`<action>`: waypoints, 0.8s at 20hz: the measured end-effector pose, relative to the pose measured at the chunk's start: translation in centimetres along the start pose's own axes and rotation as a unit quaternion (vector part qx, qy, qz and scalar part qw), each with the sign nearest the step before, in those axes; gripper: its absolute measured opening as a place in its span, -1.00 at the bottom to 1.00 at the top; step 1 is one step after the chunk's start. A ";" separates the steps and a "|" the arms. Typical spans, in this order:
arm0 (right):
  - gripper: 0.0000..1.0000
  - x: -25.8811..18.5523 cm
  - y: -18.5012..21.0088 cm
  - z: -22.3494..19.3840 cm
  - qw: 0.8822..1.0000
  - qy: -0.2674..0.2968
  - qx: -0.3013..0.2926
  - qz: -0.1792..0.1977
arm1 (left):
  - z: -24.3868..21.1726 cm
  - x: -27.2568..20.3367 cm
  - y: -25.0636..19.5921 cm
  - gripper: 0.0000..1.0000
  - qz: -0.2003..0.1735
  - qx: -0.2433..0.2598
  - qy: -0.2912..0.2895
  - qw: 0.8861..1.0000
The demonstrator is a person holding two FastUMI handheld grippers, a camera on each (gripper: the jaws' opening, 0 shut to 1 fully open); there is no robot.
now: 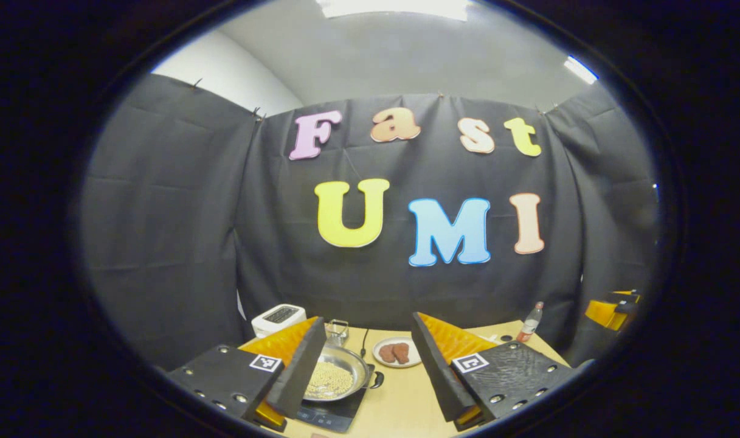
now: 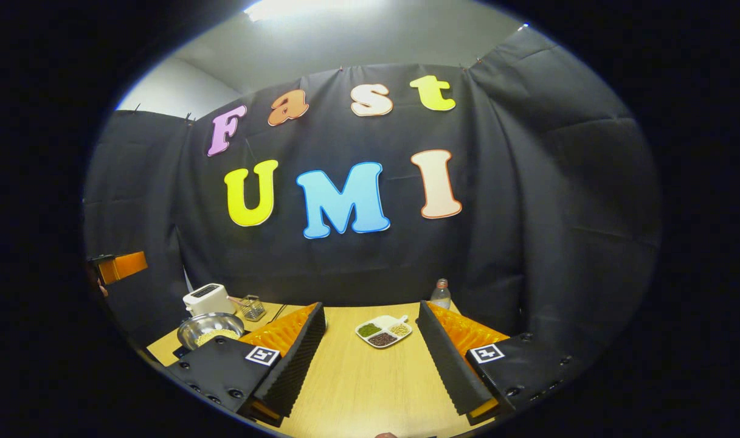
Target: First push the handle of the pot to place it horizontally, then grasp the pot with both hands and set it on the induction cooktop.
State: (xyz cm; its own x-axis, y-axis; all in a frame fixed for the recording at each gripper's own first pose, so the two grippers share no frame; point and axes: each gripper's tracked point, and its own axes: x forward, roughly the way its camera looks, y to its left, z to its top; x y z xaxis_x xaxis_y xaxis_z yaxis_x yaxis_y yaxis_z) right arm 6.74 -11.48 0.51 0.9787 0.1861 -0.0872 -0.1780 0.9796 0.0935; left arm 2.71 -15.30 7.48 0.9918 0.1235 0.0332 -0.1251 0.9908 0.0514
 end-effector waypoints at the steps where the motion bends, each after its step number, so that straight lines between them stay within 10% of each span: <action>1: 0.95 -0.6 -0.4 -0.2 1.000 -0.001 0.000 -0.008 | -0.4 -0.5 -1.4 0.67 -0.010 -0.007 0.001 1.000; 16: 0.93 -7.5 3.2 -0.5 0.996 -0.049 -0.004 -0.071 | -1.6 -5.3 4.4 0.66 -0.052 -0.039 -0.021 0.998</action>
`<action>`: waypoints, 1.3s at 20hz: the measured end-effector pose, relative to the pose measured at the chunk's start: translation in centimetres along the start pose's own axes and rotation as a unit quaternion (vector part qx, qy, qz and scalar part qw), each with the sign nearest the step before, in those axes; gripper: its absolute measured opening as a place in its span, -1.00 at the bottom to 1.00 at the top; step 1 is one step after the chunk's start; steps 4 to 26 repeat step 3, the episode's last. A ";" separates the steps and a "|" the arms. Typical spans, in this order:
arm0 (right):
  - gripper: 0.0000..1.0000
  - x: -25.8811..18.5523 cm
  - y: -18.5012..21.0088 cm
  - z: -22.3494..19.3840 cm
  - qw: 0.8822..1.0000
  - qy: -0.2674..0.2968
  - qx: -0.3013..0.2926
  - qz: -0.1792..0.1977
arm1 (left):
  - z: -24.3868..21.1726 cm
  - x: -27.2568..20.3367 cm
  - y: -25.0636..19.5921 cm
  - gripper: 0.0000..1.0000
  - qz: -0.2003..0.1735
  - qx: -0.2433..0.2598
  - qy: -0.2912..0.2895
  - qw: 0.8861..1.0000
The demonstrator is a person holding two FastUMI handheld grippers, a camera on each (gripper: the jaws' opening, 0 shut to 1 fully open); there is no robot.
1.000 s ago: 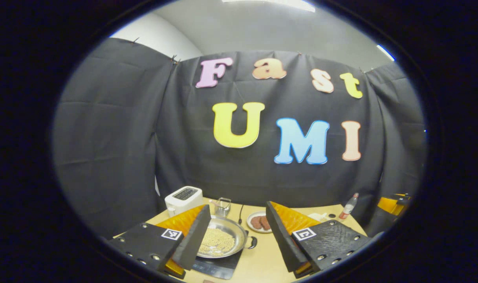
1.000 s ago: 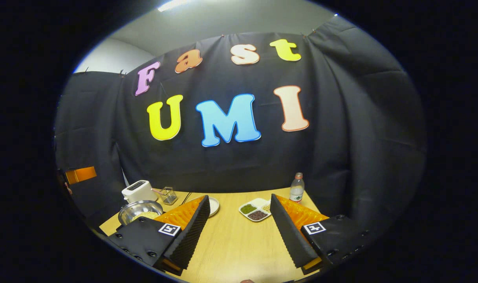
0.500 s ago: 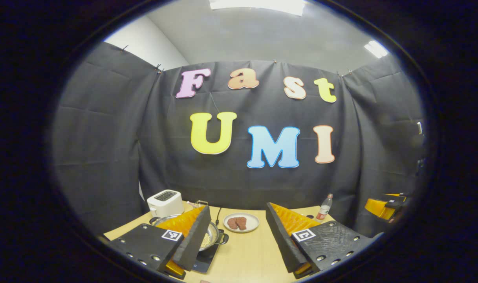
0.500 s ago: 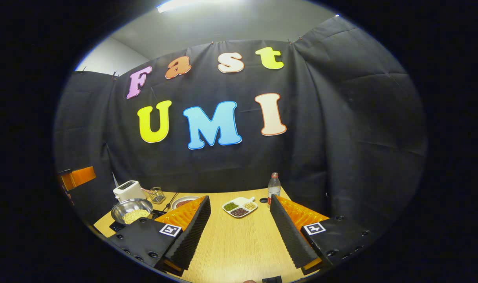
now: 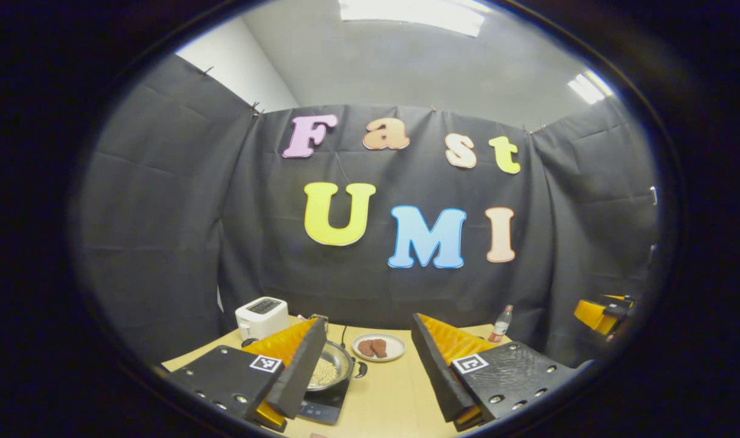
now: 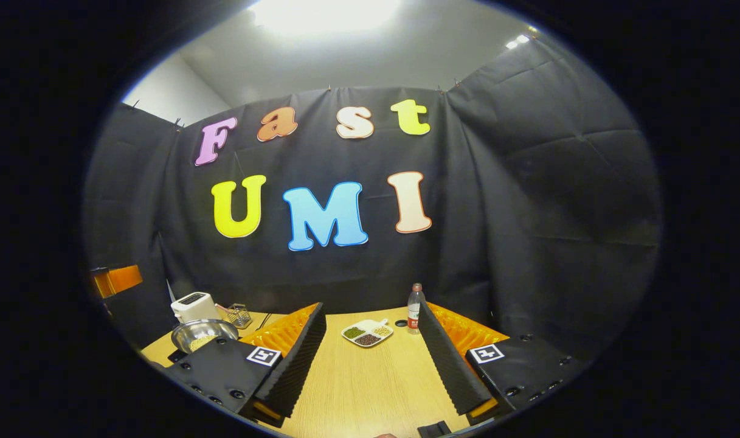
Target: First push the handle of the pot to place it horizontally, then grasp the pot with both hands and set it on the induction cooktop.
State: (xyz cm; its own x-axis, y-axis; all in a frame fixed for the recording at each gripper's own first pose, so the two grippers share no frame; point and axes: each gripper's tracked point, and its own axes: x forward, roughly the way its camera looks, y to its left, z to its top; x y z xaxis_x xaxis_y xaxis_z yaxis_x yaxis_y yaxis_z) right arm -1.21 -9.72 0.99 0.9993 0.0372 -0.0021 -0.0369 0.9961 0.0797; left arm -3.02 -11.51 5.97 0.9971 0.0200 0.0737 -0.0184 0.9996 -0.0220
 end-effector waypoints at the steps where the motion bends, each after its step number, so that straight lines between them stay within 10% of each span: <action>1: 0.93 -0.4 0.1 -0.2 1.000 0.000 -0.001 -0.003 | 0.0 -0.5 0.6 0.66 -0.001 0.005 -0.007 1.000; 26: 0.80 -1.1 0.4 -0.5 1.000 0.005 0.010 -0.008 | -0.2 -1.5 1.1 0.66 -0.004 0.010 -0.011 1.000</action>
